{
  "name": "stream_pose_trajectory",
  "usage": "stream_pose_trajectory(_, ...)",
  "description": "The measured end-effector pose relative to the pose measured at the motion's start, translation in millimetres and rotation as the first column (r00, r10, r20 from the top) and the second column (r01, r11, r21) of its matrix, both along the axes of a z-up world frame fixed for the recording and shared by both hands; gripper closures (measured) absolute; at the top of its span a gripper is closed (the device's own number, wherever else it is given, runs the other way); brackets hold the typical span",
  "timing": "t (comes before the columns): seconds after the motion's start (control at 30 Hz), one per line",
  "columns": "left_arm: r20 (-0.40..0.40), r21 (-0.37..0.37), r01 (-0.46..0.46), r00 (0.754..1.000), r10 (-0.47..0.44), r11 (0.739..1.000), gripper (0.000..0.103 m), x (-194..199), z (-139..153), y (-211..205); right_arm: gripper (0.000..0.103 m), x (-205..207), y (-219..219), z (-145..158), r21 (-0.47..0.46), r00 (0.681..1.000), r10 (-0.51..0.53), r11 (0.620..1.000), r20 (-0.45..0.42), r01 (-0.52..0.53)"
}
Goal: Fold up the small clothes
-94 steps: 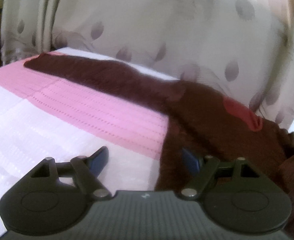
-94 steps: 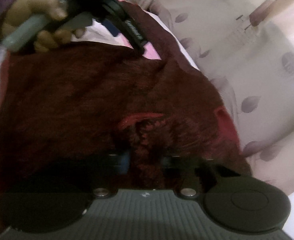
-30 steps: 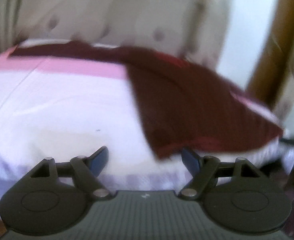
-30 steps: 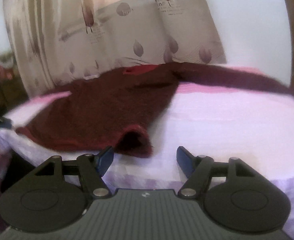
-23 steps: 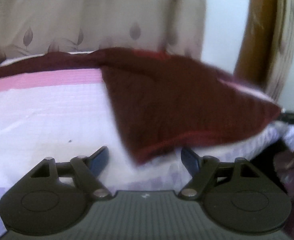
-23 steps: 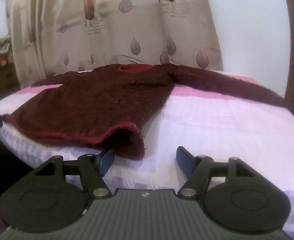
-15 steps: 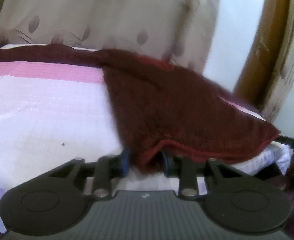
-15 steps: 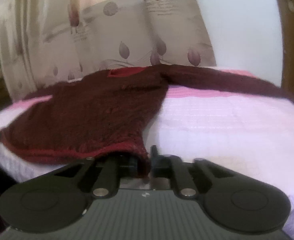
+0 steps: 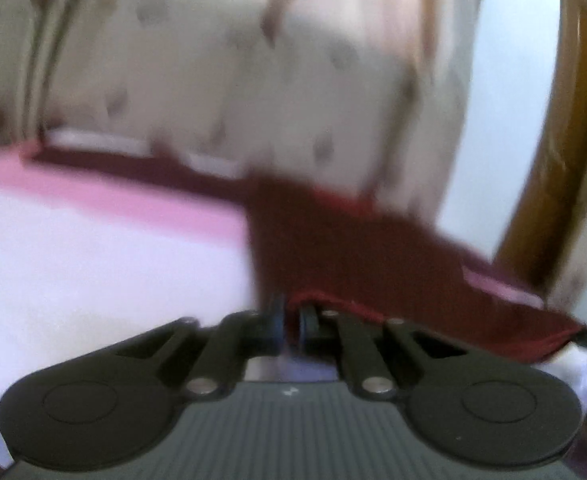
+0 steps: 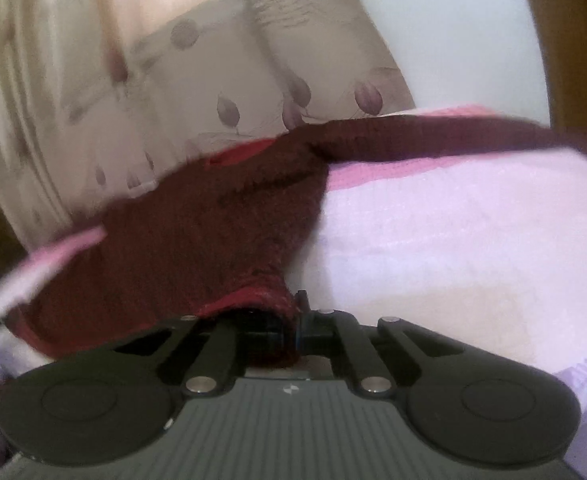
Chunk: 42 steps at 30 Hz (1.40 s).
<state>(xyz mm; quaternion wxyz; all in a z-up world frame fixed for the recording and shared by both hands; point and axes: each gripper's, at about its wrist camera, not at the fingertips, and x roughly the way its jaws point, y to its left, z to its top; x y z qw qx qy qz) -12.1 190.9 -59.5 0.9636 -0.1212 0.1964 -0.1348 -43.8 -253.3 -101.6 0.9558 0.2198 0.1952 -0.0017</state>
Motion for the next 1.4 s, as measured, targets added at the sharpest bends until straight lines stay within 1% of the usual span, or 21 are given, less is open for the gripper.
stream_pose_trajectory(0.1, 0.083, 0.022, -0.044, 0.996, 0.042, 0.999, 0.096, -12.8, 36.3, 8.2, 0.096, -15.6, -7.7, 25.2, 0.144, 0.998, 0.009, 0.989, 0.055, -0.017)
stream_pose_trajectory(0.2, 0.086, 0.015, -0.057, 0.995, 0.056, 0.998, 0.097, -25.3, 42.3, 9.6, 0.096, -30.4, -7.9, 32.3, 0.264, 0.997, 0.025, 0.963, 0.073, -0.044)
stream_pose_trajectory(0.3, 0.011, 0.071, -0.074, 0.997, 0.074, 0.995, 0.097, -35.4, 11.9, 8.1, 0.096, -38.2, -2.4, 12.0, 0.279, 1.0, 0.015, 0.96, -0.015, -0.01)
stream_pose_trajectory(0.37, -0.121, 0.031, -0.098, 0.987, 0.101, 0.995, 0.096, -41.4, -21.4, 19.9, 0.096, -42.8, -3.6, -12.5, 0.31, 0.996, -0.007, 0.95, -0.091, 0.035)
stream_pose_trajectory(0.4, -0.146, 0.009, -0.122, 0.982, 0.122, 0.993, 0.096, -46.3, -31.9, 25.1, 0.096, -46.4, -4.2, -23.5, 0.346, 0.994, -0.01, 0.937, -0.113, 0.049)
stream_pose_trajectory(0.47, -0.126, -0.031, -0.178, 0.977, 0.172, 0.984, 0.096, -60.3, -37.2, 37.5, 0.096, -53.6, 3.0, -30.7, 0.328, 0.99, -0.003, 0.944, -0.139, 0.049)
stream_pose_trajectory(0.57, -0.047, -0.095, -0.224, 0.974, 0.22, 0.97, 0.097, -63.4, -16.0, 47.5, 0.096, -60.1, 8.6, -25.8, 0.275, 0.98, 0.046, 0.961, -0.196, 0.01)
stream_pose_trajectory(0.67, 0.01, -0.05, -0.18, 0.983, 0.181, 0.982, 0.096, -39.2, 13.1, 35.8, 0.091, -67.5, -6.8, -0.6, 0.192, 0.99, -0.008, 0.981, -0.141, 0.035)
stream_pose_trajectory(0.73, 0.02, -0.006, -0.144, 0.989, 0.144, 0.99, 0.095, -14.2, 29.5, 19.1, 0.085, -66.8, -28.1, 19.5, 0.193, 0.994, -0.09, 0.976, -0.064, 0.101)
stream_pose_trajectory(0.77, 0.018, 0.0, -0.114, 0.993, 0.114, 0.993, 0.094, -0.6, 34.3, 10.5, 0.079, -64.4, -41.7, 24.2, 0.236, 0.991, -0.128, 0.963, -0.028, 0.131)
stream_pose_trajectory(0.8, 0.001, 0.008, -0.085, 0.996, 0.085, 0.996, 0.091, 17.2, 38.1, 0.1, 0.059, -60.9, -57.8, 27.0, 0.29, 0.986, -0.168, 0.944, 0.015, 0.157)
stream_pose_trajectory(0.83, -0.027, 0.013, -0.074, 0.997, 0.075, 0.997, 0.083, 33.2, 40.3, -9.6, 0.045, -55.1, -74.3, 27.7, 0.327, 0.975, -0.218, 0.925, 0.046, 0.192)
stream_pose_trajectory(0.87, -0.051, 0.007, -0.067, 0.996, 0.068, 0.998, 0.077, 50.1, 41.4, -20.5, 0.044, -47.1, -88.9, 27.1, 0.353, 0.963, -0.266, 0.906, 0.049, 0.233)
stream_pose_trajectory(0.9, -0.057, -0.019, -0.058, 0.997, 0.057, 0.998, 0.056, 66.4, 41.2, -28.8, 0.044, -38.2, -106.5, 24.9, 0.388, 0.953, -0.299, 0.885, 0.053, 0.256)
stream_pose_trajectory(0.93, -0.056, -0.048, -0.053, 0.997, 0.05, 0.997, 0.029, 80.5, 39.3, -35.8, 0.044, -28.1, -124.5, 20.9, 0.43, 0.946, -0.32, 0.862, 0.054, 0.267)
stream_pose_trajectory(1.0, -0.036, -0.089, -0.076, 0.997, 0.073, 0.993, 0.017, 99.4, 32.6, -47.5, 0.044, -6.9, -159.8, 8.9, 0.52, 0.92, -0.391, 0.791, 0.025, 0.322)
stream_pose_trajectory(1.07, -0.025, -0.083, -0.082, 0.996, 0.08, 0.993, 0.017, 122.9, 25.1, -59.5, 0.044, 11.5, -190.6, -5.1, 0.572, 0.903, -0.429, 0.74, -0.003, 0.354)
stream_pose_trajectory(1.17, -0.038, -0.051, -0.099, 0.995, 0.097, 0.994, 0.017, 152.5, 10.3, -69.6, 0.044, 37.0, -227.4, -18.6, 0.591, 0.847, -0.53, 0.673, -0.033, 0.444)
stream_pose_trajectory(1.23, -0.05, -0.044, -0.108, 0.993, 0.106, 0.993, 0.017, 165.3, -1.4, -72.4, 0.044, 45.2, -249.9, -20.1, 0.576, 0.791, -0.61, 0.629, -0.049, 0.521)
stream_pose_trajectory(1.33, -0.104, -0.05, -0.092, 0.991, 0.086, 0.995, 0.017, 175.6, -21.7, -71.5, 0.041, 54.4, -284.4, -29.0, 0.593, 0.727, -0.676, 0.538, -0.12, 0.599)
stream_pose_trajectory(1.4, -0.13, -0.044, -0.085, 0.988, 0.079, 0.995, 0.017, 176.9, -34.9, -73.4, 0.038, 58.6, -301.8, -36.7, 0.617, 0.704, -0.694, 0.491, -0.15, 0.615)
